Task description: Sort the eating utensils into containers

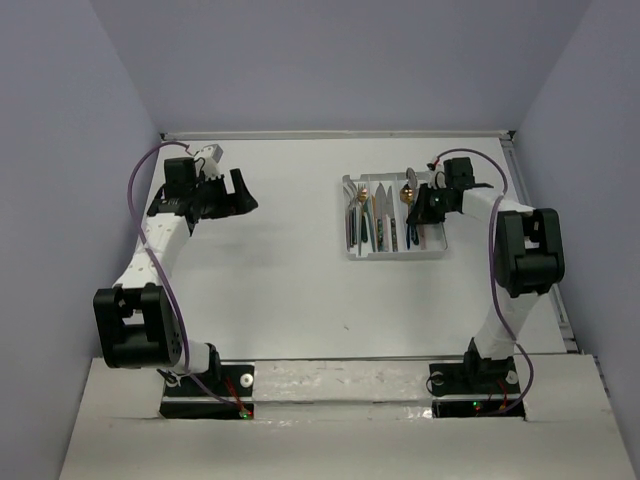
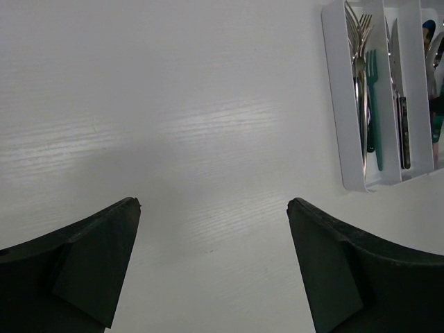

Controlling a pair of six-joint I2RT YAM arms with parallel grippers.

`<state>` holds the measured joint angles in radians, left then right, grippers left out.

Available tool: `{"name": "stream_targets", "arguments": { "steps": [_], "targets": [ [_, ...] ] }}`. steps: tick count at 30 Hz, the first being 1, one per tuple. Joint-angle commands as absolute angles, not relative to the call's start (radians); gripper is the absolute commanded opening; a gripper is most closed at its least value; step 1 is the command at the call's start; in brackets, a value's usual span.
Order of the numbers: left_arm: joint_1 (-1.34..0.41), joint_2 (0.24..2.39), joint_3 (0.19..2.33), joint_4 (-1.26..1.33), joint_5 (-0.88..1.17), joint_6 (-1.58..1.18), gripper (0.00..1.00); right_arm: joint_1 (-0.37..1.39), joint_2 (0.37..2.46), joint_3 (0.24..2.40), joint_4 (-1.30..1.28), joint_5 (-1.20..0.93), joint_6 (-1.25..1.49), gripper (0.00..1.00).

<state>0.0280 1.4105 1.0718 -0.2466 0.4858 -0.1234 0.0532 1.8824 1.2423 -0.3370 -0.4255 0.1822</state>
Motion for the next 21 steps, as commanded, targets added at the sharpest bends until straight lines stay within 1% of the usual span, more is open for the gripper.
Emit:
{"name": "stream_targets", "arguments": {
  "steps": [1, 3, 4, 9, 13, 16, 21],
  "targets": [
    [0.029, 1.370, 1.063, -0.216, 0.531, -0.118, 0.99, 0.055, 1.922, 1.266, -0.350, -0.442, 0.166, 0.07],
    [0.031, 1.368, 1.063, -0.213, 0.529, -0.115, 0.99, 0.055, 1.924, 1.259, -0.350, -0.442, 0.173, 0.11],
    [0.029, 1.370, 1.060, -0.210, 0.529, -0.115, 0.99, 0.055, 1.924, 1.252, -0.350, -0.445, 0.182, 0.17],
    [0.029, 1.393, 1.069, -0.213, 0.554, -0.120, 0.99, 0.055, 1.895, 1.224, -0.351, -0.440, 0.190, 0.25],
    [0.031, 1.413, 1.074, -0.219, 0.581, -0.124, 0.99, 0.055, 1.879, 1.223, -0.362, -0.371, 0.206, 0.34],
    [0.029, 1.420, 1.078, -0.224, 0.586, -0.124, 0.99, 0.055, 1.870, 1.230, -0.382, -0.330, 0.206, 0.38],
    [0.031, 1.420, 1.086, -0.227, 0.586, -0.121, 0.99, 0.055, 1.810, 1.246, -0.433, -0.291, 0.207, 0.40]
  ]
}}
